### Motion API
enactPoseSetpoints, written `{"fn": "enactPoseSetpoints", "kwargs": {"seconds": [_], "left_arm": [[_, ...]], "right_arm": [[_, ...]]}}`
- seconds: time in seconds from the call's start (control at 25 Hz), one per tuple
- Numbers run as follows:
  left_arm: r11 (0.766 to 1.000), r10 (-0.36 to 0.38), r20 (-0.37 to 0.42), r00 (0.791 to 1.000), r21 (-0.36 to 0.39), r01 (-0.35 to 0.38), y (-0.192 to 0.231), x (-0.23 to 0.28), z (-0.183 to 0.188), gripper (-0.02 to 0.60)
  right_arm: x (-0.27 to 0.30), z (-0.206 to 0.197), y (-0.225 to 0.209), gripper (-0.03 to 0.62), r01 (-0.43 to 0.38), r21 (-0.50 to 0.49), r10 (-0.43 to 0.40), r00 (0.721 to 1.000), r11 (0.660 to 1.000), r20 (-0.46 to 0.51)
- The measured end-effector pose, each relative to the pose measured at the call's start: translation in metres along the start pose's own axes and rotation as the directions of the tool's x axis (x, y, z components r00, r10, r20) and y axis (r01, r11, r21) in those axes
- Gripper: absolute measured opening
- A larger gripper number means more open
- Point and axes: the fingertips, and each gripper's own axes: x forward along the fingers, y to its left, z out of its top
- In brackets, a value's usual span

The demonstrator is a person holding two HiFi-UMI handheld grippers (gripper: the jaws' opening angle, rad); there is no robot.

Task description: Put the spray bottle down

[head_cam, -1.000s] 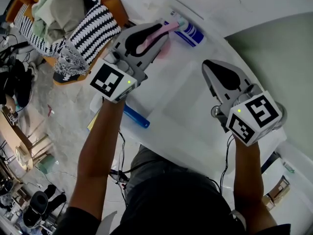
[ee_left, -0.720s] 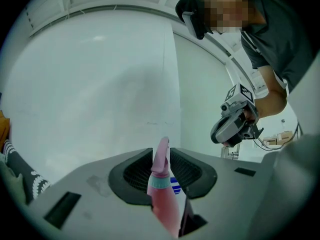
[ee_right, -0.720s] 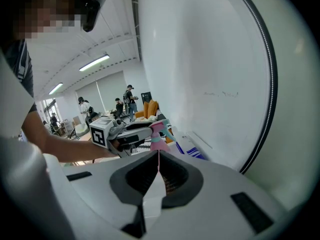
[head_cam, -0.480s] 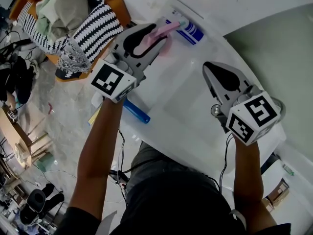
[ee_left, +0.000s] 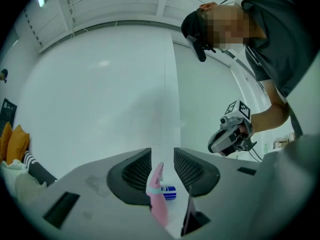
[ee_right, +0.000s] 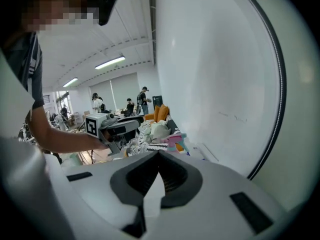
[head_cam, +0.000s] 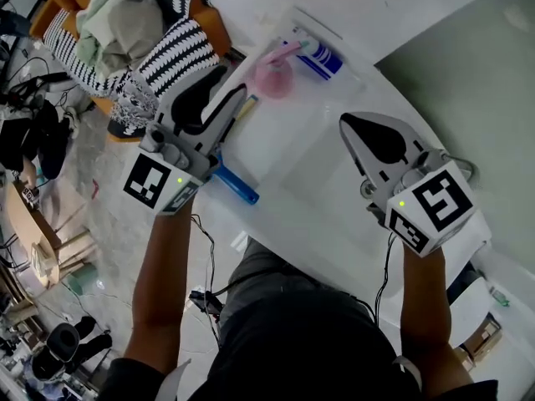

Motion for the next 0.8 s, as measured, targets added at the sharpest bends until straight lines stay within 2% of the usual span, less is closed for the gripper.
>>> {"fn": "enactPoseSetpoints", "kwargs": {"seconds": [0.24, 0.52, 0.8], "left_arm": [[1.000, -0.006, -0.046, 0.999, 0.001, 0.007, -0.052, -0.039, 0.017, 0.138], [0.999, 0.043, -0.130, 0.991, -0.012, -0.045, -0.094, -0.100, 0.017, 0.137], [0.998, 0.058, -0.156, 0.986, -0.024, -0.062, -0.145, -0.121, 0.010, 0.137]], "right_arm": [[-0.036, -0.006, 0.016, 0.008, -0.034, -0.013, 0.034, 0.999, 0.999, 0.018], [-0.072, -0.030, 0.039, 0.008, -0.061, -0.014, 0.061, 0.998, 0.998, 0.011], [-0.096, -0.055, 0.065, 0.008, -0.111, -0.032, 0.111, 0.993, 0.993, 0.024]]}}
